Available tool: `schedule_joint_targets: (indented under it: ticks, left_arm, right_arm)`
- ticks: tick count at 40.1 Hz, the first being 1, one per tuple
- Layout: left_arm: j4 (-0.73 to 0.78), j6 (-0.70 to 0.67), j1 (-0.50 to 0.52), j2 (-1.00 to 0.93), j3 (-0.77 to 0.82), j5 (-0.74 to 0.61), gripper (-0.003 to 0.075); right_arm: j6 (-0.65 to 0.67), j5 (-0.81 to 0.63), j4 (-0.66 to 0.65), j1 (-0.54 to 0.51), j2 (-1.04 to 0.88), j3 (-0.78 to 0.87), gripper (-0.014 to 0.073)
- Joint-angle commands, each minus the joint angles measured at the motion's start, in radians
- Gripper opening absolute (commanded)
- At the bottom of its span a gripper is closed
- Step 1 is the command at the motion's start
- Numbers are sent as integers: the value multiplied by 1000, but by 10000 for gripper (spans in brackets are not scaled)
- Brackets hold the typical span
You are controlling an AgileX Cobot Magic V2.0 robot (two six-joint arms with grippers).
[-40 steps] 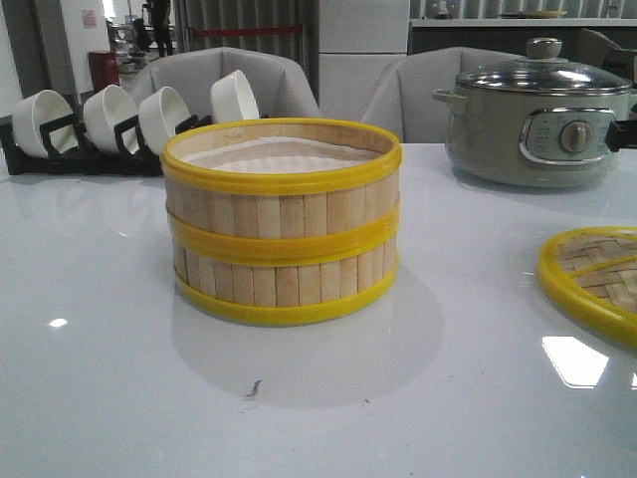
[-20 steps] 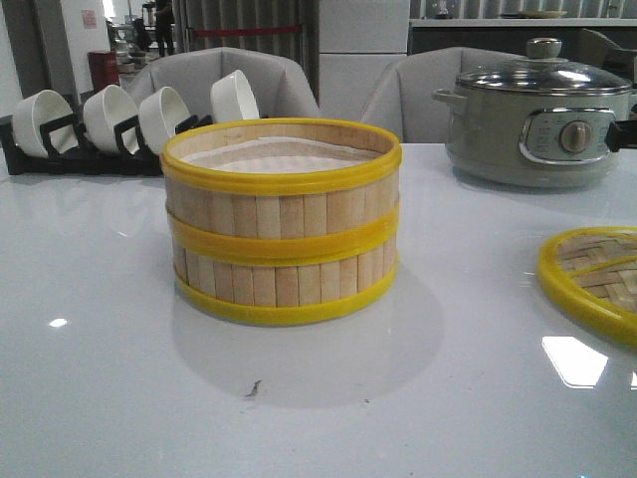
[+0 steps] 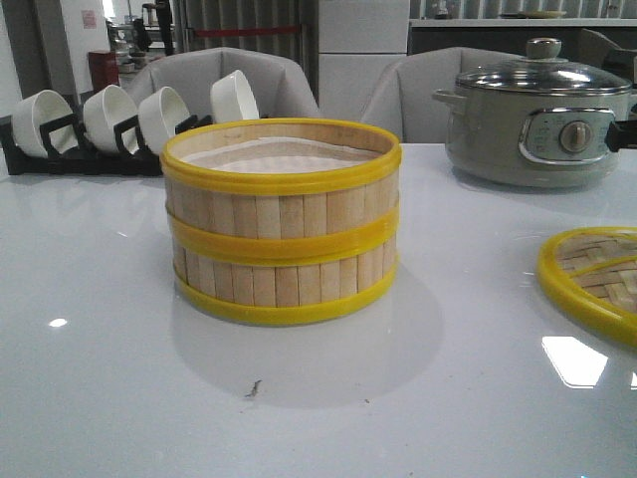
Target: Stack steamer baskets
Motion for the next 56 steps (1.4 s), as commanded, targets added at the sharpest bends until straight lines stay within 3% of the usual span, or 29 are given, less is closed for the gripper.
schedule_joint_targets:
  ticks: [1, 56]
  left_arm:
    - [7, -6, -2, 6, -27, -89, 95]
    - [7, -6, -2, 6, -27, -89, 95]
  right_arm:
    - [-9, -33, -9, 0, -52, -10, 383]
    - [-9, -107, -9, -2, -52, 21, 381]
